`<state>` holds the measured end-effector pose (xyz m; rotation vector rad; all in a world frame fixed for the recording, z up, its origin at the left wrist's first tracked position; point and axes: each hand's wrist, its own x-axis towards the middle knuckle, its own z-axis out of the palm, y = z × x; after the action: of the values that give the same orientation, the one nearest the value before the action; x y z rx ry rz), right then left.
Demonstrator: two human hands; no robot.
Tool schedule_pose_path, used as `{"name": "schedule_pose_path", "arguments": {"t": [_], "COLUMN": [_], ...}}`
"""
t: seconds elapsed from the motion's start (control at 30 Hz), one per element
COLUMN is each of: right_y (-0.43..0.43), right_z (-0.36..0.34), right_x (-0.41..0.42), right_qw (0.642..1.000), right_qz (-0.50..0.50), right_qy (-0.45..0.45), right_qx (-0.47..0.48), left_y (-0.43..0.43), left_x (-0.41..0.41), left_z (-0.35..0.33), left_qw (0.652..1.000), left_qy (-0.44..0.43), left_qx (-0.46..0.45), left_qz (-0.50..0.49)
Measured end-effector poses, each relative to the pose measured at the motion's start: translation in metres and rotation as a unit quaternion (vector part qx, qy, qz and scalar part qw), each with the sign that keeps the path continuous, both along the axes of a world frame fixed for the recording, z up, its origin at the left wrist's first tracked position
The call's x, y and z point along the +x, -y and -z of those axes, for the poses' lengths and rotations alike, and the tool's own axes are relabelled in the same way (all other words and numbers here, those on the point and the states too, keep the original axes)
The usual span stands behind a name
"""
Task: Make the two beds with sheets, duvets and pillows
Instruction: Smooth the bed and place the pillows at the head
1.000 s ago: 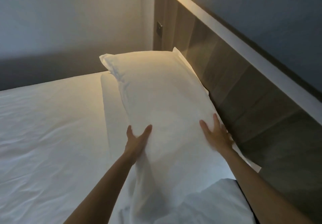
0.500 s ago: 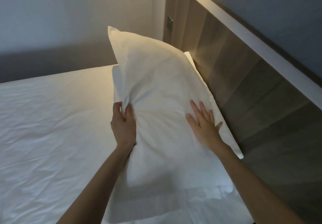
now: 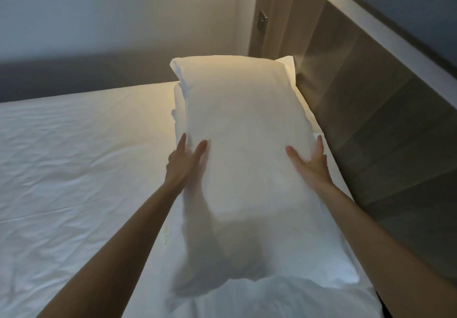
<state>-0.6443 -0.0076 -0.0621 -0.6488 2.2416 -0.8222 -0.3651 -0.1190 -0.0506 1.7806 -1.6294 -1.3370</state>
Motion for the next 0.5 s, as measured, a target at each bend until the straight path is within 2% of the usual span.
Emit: {"name": "schedule_pose_path", "arguments": {"t": [0.1, 0.23, 0.37, 0.5], "right_y": [0.022, 0.049, 0.071, 0.095], "right_z": [0.008, 0.003, -0.034, -0.083], "right_x": [-0.01, -0.012, -0.005, -0.022], "right_qw": [0.998, 0.998, 0.997, 0.973], "right_qz": [0.062, 0.058, 0.012, -0.01], "right_qy": [0.023, 0.04, -0.054, -0.139], "right_qx": [-0.021, -0.006, -0.059, -0.183], "left_y": [0.023, 0.037, 0.043, 0.054], "left_x": [-0.019, -0.032, -0.037, -0.056], "left_z": [0.008, 0.022, 0.012, -0.013], "left_qw": [0.999, 0.989, 0.976, 0.965], "left_qy": [-0.026, -0.111, -0.15, -0.197], "left_qx": [0.015, 0.056, 0.08, 0.009], "left_qz": [-0.019, -0.084, -0.139, -0.175]}}
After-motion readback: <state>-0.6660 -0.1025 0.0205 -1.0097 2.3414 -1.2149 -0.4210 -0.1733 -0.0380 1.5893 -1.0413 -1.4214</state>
